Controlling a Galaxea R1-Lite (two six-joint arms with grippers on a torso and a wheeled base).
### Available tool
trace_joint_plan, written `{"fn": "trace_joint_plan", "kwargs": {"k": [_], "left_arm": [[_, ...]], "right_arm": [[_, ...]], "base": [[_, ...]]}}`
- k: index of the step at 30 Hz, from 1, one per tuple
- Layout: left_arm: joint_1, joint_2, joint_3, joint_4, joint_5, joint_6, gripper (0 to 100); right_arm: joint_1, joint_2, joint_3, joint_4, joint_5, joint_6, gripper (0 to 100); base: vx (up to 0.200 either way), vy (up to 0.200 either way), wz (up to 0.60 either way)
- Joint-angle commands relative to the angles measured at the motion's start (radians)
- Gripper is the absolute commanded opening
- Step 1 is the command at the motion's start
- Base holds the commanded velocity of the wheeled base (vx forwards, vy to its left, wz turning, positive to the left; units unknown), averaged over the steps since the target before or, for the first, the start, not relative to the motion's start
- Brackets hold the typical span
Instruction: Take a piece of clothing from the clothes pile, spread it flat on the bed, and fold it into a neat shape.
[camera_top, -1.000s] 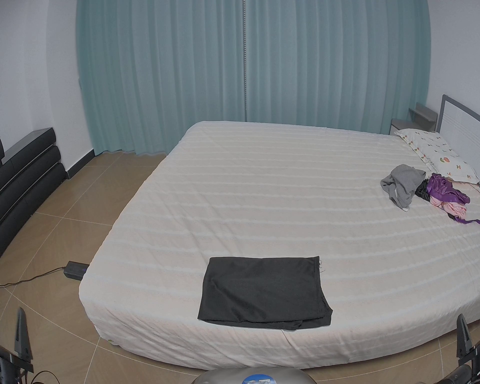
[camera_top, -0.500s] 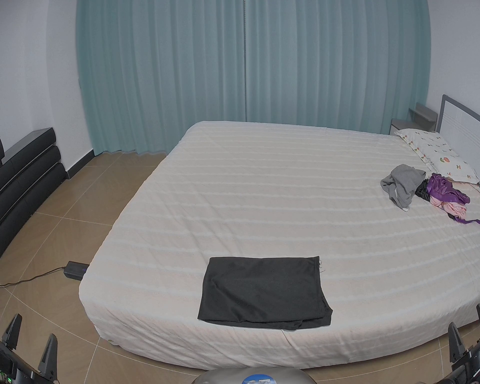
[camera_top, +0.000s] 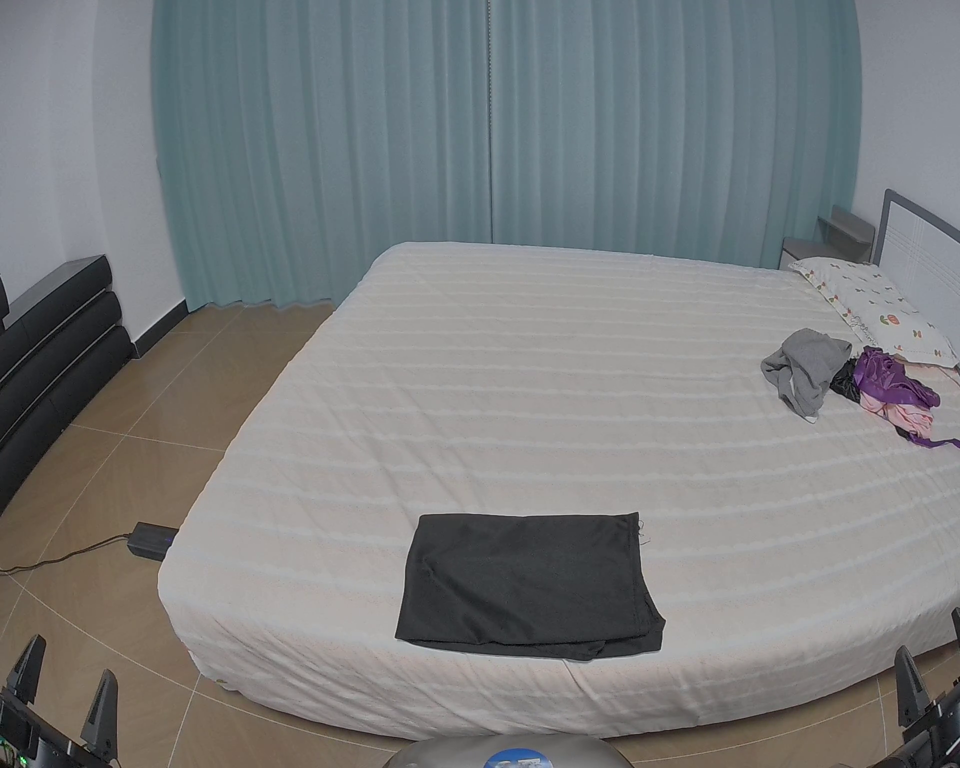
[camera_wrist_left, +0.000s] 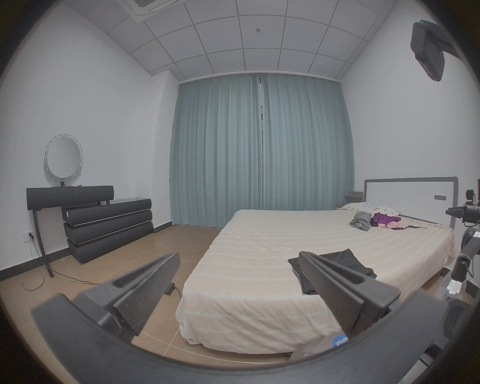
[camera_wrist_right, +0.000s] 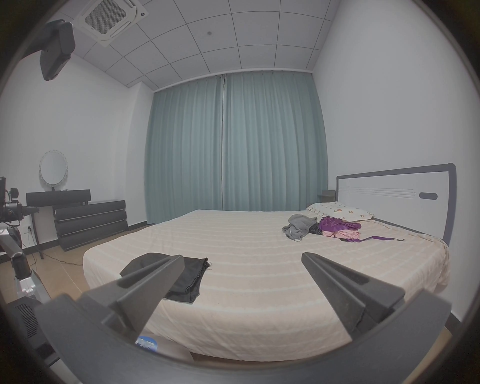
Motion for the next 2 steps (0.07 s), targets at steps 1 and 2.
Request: {"fn": "trace_joint_plan", "kwargs": {"k": [1,2], "left_arm": [[0.001,-0.01,0.018,0.0,0.001,-0.001,100],[0.001,-0.01,0.018,0.0,0.001,0.002,100]], "right_arm": [[0.0,-0.013,0.018,-0.001,0.002,-0.001,100],[0.0,-0.013,0.018,0.0,0.002,0.002,100]], "base": [[0.0,0.0,0.0],[0.0,0.0,0.0]]}}
